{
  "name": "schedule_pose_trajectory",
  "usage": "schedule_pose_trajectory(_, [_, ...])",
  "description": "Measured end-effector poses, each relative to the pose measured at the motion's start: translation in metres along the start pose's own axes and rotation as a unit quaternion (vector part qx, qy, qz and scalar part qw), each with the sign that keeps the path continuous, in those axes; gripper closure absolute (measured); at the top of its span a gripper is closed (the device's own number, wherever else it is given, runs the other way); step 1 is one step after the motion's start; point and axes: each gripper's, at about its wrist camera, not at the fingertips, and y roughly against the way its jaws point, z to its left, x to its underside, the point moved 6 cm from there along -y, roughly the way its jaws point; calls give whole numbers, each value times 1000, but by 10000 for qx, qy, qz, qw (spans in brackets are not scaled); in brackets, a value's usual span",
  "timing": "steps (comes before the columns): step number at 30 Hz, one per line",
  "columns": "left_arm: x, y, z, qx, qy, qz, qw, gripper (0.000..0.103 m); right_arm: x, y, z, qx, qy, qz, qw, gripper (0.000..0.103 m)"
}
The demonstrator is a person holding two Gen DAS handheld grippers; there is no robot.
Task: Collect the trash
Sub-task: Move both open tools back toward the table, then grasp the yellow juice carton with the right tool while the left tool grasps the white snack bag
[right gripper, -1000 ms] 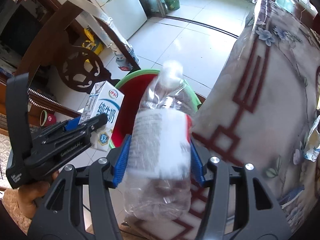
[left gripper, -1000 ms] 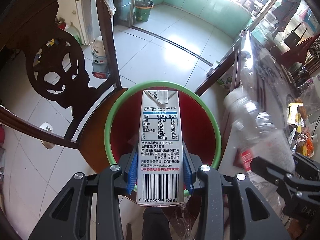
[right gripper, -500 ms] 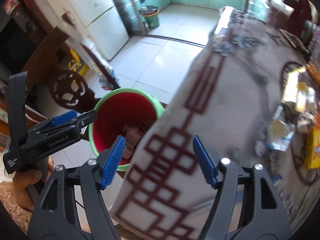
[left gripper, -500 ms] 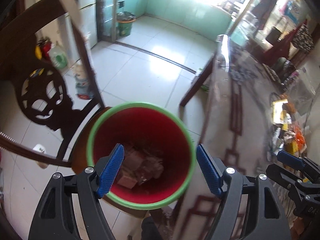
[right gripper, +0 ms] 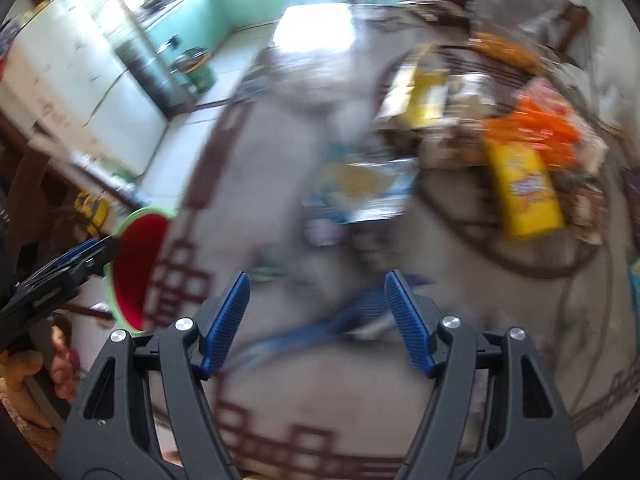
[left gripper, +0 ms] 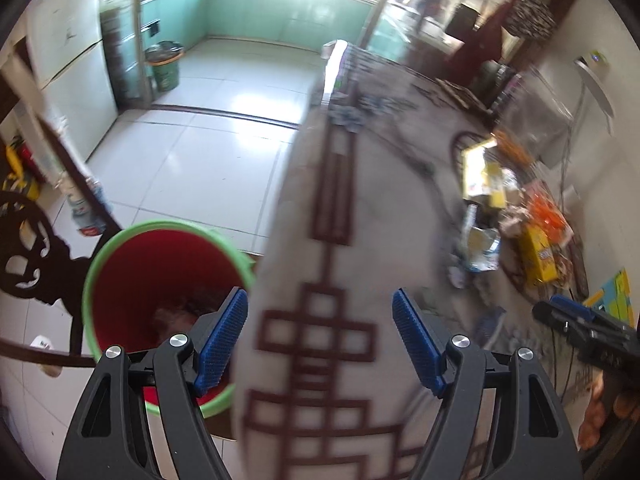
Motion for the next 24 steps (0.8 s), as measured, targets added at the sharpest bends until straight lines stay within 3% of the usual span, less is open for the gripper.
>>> schedule_pose_trajectory(5, [0,1,-42,11,-135,-91,9999,31,-28,10,-85,585,-169,-234,9979,35])
schedule_pose_trajectory(10, [6,-6,-73,-138,-36,-37,9999,31,-52,-4,-148,764,-275,-160,9966,35])
schedule_pose_trajectory(17, [17,-24,-121,-315,-4,51,9995,31,-72,-55,-177,709,60,173,9973,35])
schedule_pose_trajectory(22, [19,-37,-155,-353,-330,123,9988,31,-70,-83,-184,473,225,495,9974,35])
schedule_pose_trajectory(24, [15,-45,-167,-354,-463,149,9982,31,-68,-88,-187,357,233,568,9975,42])
